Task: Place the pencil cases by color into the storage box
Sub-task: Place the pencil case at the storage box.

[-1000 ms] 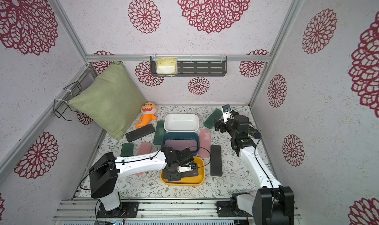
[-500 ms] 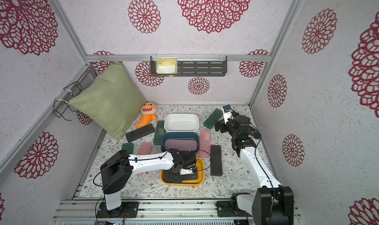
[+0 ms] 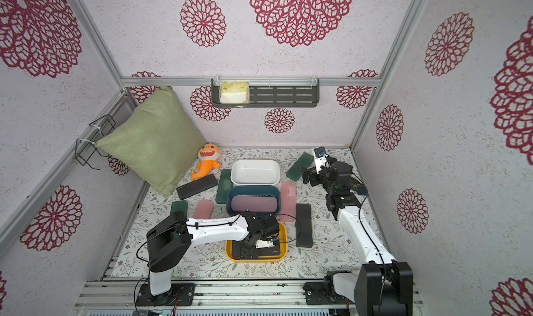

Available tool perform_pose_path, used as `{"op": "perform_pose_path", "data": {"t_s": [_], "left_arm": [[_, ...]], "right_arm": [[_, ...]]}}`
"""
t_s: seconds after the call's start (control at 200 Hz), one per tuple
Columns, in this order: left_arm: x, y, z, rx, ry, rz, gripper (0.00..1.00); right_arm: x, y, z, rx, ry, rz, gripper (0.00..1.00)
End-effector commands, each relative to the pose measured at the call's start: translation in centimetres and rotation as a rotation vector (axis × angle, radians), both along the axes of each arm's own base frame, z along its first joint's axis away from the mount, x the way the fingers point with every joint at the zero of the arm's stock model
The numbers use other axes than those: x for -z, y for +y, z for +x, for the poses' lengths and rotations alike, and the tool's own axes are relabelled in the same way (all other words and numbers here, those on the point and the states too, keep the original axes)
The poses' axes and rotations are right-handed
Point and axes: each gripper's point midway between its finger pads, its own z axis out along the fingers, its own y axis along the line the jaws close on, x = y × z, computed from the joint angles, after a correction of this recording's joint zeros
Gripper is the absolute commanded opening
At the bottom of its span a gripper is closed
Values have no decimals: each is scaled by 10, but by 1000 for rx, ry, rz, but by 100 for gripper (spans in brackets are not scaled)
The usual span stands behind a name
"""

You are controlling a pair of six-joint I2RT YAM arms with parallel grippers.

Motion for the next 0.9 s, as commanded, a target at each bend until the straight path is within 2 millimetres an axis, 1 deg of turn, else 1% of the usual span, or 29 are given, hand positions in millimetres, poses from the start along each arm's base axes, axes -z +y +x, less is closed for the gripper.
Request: {"op": "perform_pose_path", "data": {"t_s": [0.0,0.045,0.06,0.07,0.21,0.225,0.27,0.275,0.28,0.31,0.32,0.33,0.51,0.59,0.75,0.895], "left_arm": [[4,-3,1,1,-20,14,54],[4,-1,2,3,-26,20,62],[3,-1,2,4,-29,21,69],[3,-1,2,4,-30,21,71],[2,5,6,18,-55,33,75],[3,5,6,22,-57,36,85],[5,9,7,25,-61,48,90],[5,10,7,26,-62,50,96],[5,10,7,27,-62,52,99],[7,12,6,31,-62,60,98],[-2,11,7,31,-74,37,97],[-4,10,8,30,-79,32,97],[-4,15,8,36,-85,41,97],[-7,20,11,43,-108,52,97],[-14,31,25,37,-162,65,97],[-28,29,39,20,-205,62,97]], "right_arm": [[-15,2,-1,-15,-45,25,99],[-15,2,-1,-16,-45,26,99],[-15,2,-1,-16,-45,26,99],[-15,2,-1,-16,-45,26,99],[-14,2,-1,-17,-42,26,99],[-14,2,-1,-17,-41,26,99],[-14,2,-1,-18,-40,26,99],[-13,2,-1,-18,-39,26,99],[-14,2,-1,-19,-40,26,99],[-13,2,-1,-20,-39,27,99],[-13,2,-1,-20,-39,27,99],[-13,2,-1,-19,-38,27,99],[-13,3,-1,-23,-39,31,99],[-13,3,-1,-25,-36,33,99],[-10,4,-1,-29,-28,37,99],[-9,3,-1,-24,-24,37,99]]}}
